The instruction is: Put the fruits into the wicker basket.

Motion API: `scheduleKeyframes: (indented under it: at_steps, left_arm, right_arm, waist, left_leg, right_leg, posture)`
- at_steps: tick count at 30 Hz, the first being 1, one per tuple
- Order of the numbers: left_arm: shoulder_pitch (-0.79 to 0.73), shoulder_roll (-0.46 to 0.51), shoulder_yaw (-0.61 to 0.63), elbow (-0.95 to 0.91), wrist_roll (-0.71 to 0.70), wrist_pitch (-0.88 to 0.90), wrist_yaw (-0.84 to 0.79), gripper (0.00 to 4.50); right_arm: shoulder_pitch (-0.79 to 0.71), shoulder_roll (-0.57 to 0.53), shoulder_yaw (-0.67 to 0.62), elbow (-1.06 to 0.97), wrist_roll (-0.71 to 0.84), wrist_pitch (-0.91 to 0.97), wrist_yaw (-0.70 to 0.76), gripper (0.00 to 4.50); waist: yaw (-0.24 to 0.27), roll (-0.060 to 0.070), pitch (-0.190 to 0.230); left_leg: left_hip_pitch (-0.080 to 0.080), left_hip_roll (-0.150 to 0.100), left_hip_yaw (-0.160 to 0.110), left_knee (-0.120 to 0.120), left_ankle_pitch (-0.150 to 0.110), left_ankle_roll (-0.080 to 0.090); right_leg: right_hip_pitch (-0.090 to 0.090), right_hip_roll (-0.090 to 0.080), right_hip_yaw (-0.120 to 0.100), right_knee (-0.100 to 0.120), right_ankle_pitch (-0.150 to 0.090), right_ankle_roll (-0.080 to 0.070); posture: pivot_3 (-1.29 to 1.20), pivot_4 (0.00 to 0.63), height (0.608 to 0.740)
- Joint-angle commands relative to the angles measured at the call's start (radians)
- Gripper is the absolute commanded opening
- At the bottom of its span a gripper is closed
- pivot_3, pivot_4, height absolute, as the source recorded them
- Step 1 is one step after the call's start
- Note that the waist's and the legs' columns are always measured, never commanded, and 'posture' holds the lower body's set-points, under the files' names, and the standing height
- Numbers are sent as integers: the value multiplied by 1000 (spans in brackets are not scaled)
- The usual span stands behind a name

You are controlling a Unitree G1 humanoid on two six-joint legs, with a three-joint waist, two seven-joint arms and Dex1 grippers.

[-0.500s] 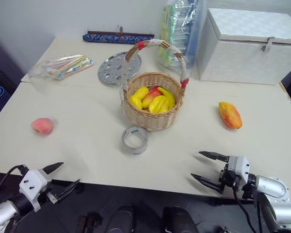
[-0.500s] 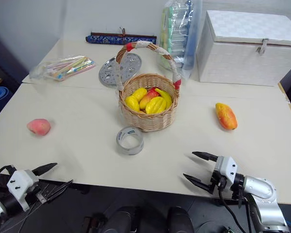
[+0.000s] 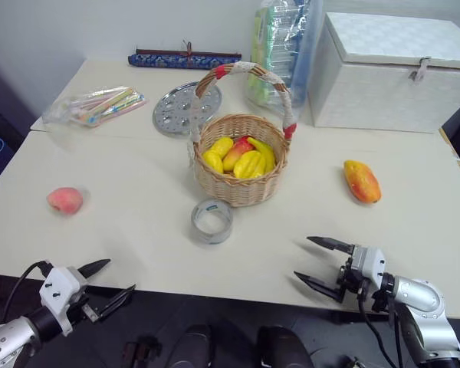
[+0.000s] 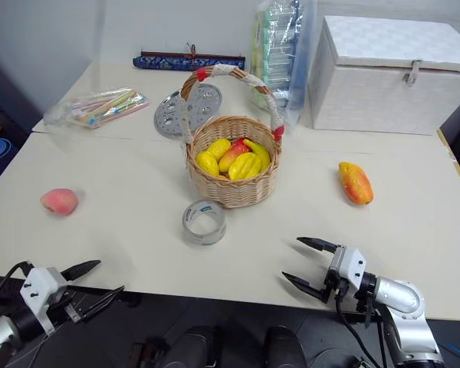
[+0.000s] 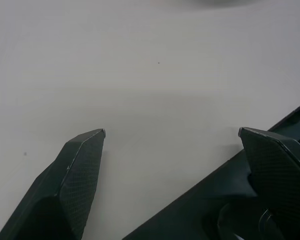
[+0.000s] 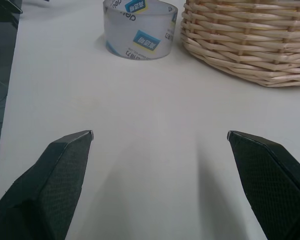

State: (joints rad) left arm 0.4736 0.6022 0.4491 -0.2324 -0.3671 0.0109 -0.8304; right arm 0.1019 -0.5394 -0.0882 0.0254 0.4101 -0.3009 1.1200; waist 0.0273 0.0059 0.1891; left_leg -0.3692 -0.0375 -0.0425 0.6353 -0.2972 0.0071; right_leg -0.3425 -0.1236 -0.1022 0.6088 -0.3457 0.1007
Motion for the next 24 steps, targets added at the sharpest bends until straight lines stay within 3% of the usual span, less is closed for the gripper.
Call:
scheduleKeyframes:
  at_steps: [1,5,12,17,20,24]
  left_arm:
    - [-17,42,18,-63,-30,8,-26,4500]
    - [-41,136,-22,-134,-50,59,-113,4500]
    - [-415,338,-260,-212,-35,222,-213,4500]
    - [-785,261,-558,-42,151,252,-238,4500]
    - [-922,192,-652,66,247,185,-225,4500]
    - [-945,202,-716,61,264,200,-308,3593]
  right_arm:
    - [10,2,-8,-84,84,69,0,4465]
    - [-1,21,-10,-208,140,93,-16,4465]
    - [-112,21,-3,-491,284,278,-155,4465]
    - [-146,23,19,-508,254,313,-189,4465]
    - [-131,22,22,-507,240,320,-201,4465]
    - [-102,24,17,-515,232,317,-207,4500]
  waist:
    - [2,1,1]
    - [0,1,1]
    - [1,6,3]
    - [2,5,4]
    - [3,3,5]
    - [-13,0,7]
  left_leg:
    - [0,0,0,0,0,0]
    - [0,0,0,0,0,0]
    - [0,0,-1,0,1,-2]
    - [-3,1,-1,-2,3,-3]
    - [-2,0,1,0,4,-3]
    - [-2,0,7,0,3,-2]
  right_leg:
    - [0,0,0,0,0,0]
    - [0,-1,0,0,0,0]
    - [-1,0,1,2,1,-1]
    - [-5,11,2,4,1,-1]
    - [-4,11,1,5,1,0]
    - [-8,11,4,10,2,1]
  posture:
    - [0,150,740]
    - [0,150,740]
    - [0,150,740]
    - [0,150,740]
    - [0,150,740]
    - [0,150,740]
